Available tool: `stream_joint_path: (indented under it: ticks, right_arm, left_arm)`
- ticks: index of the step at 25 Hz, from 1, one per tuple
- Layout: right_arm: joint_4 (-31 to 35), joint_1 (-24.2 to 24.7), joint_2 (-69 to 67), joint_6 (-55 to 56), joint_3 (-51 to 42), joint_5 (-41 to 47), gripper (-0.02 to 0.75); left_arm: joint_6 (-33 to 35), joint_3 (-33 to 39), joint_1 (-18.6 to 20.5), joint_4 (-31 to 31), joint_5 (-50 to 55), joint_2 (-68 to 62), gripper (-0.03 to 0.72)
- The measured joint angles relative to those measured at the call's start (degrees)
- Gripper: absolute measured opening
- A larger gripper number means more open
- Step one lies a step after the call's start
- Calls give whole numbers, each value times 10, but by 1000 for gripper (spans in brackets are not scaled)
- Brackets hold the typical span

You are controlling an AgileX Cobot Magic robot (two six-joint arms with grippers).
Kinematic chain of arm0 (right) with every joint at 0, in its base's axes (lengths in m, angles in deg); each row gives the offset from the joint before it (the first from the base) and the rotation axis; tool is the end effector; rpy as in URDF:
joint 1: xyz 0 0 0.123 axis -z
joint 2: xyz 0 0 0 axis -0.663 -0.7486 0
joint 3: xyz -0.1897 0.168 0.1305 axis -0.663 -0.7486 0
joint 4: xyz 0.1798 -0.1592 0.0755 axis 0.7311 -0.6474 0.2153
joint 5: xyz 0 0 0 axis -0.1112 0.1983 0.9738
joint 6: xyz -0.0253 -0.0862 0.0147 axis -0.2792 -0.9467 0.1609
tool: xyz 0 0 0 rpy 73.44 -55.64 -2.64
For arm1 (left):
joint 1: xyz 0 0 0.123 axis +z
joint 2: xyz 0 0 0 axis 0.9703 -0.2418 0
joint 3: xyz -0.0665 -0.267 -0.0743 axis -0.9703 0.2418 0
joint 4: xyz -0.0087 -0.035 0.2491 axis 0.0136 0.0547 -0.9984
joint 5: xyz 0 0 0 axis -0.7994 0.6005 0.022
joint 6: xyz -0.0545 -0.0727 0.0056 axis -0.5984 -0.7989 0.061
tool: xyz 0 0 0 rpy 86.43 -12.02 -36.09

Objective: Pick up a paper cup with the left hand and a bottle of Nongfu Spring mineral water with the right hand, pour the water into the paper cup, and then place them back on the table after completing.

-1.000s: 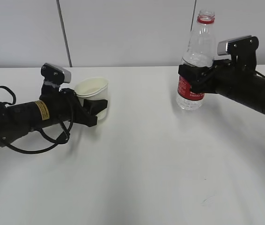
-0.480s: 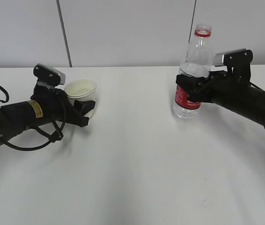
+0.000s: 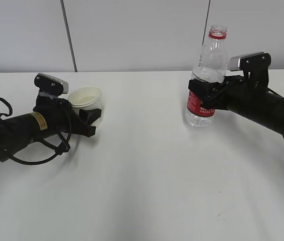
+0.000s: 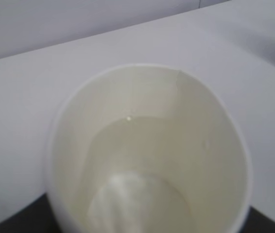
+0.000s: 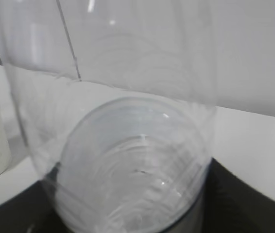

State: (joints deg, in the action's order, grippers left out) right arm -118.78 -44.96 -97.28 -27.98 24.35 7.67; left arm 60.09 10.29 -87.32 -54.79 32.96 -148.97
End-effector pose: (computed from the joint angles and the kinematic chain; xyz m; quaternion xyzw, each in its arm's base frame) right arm 0.3812 0.0641 0.1371 -0.1764 0.7356 0.1929 0.6250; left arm 0.3825 -0.1144 0.0797 0.2313 0.7768 -0.2018 0.5499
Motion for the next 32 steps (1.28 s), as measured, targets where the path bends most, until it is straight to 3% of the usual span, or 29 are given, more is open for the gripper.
stream_joint_path:
  ticks: [25, 32]
  right_arm:
    - [0, 0, 0, 0, 0, -2, 440]
    - [0, 0, 0, 0, 0, -2, 439]
  left_arm:
    - [0, -2, 0, 8, 3, 0, 388]
    - [0, -2, 0, 9, 1, -1, 489]
